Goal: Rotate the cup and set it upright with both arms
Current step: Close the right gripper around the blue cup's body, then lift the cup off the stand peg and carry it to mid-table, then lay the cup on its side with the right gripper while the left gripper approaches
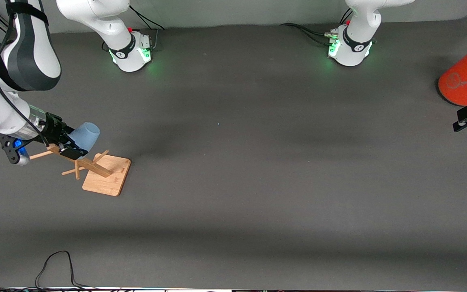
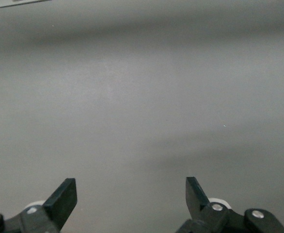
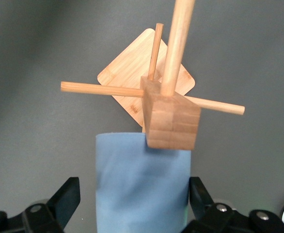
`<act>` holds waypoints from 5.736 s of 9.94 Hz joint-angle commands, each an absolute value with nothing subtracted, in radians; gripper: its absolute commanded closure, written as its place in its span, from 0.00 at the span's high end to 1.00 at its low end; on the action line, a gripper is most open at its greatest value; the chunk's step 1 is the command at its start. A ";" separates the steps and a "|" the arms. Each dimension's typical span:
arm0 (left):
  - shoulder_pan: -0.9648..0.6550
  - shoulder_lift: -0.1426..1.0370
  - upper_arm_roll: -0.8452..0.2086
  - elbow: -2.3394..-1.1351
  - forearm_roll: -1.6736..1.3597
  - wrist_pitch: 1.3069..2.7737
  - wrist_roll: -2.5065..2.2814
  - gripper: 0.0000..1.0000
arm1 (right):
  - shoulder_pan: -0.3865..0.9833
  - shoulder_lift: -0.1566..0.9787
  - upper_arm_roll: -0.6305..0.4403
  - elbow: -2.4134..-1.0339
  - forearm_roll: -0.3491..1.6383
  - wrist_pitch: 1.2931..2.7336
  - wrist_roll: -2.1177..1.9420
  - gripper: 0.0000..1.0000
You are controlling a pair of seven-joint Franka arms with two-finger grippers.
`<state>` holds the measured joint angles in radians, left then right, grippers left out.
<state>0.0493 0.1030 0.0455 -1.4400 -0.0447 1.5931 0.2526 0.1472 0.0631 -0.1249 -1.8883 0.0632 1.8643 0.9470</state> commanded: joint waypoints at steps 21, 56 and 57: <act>0.049 0.107 0.049 -1.428 -0.054 1.597 0.252 1.00 | 0.452 -0.031 -0.120 -1.819 0.078 1.727 1.270 0.69; -0.219 0.302 0.020 -1.434 -0.045 1.575 -0.379 1.00 | 0.956 0.824 -0.127 -1.169 0.077 1.921 2.484 1.00; -0.232 0.313 0.020 -1.433 -0.046 1.581 -0.383 1.00 | 0.931 0.758 -0.124 -1.181 0.078 1.873 2.420 1.00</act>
<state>-0.2034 0.2975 0.0101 -1.4434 -0.0520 1.5713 -0.3549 0.9630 0.8590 -0.1318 -1.1469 0.0707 1.9465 2.4905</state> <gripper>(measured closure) 0.000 0.000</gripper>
